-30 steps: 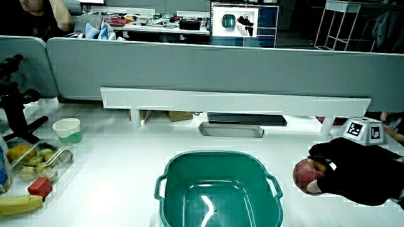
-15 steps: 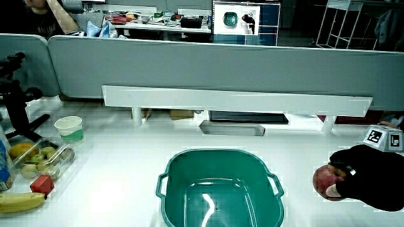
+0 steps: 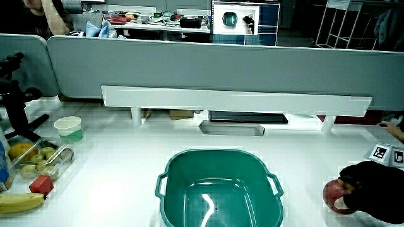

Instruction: Place apple on desk

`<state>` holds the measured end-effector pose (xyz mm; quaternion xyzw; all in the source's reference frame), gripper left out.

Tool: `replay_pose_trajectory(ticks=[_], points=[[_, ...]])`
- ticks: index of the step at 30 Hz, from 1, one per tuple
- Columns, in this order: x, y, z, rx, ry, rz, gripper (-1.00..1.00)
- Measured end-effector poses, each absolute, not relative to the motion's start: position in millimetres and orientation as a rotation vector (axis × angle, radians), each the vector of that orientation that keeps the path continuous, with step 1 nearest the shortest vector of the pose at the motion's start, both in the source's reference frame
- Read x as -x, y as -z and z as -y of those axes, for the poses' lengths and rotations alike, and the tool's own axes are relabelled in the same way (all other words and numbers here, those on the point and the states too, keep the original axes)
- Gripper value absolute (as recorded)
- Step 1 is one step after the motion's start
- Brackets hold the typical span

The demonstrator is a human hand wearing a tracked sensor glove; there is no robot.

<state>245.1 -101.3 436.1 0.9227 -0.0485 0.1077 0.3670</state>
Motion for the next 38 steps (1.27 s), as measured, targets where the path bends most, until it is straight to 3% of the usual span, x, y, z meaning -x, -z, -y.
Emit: replay_pose_trajectory(ticks=[17, 30, 38], points=[[-261, -464, 92, -2.31, -0.311, 0.058, 0.0], [-264, -464, 85, -2.217, -0.354, 0.016, -0.57], [-229, -416, 65, -2.384, -0.178, 0.138, -0.91]])
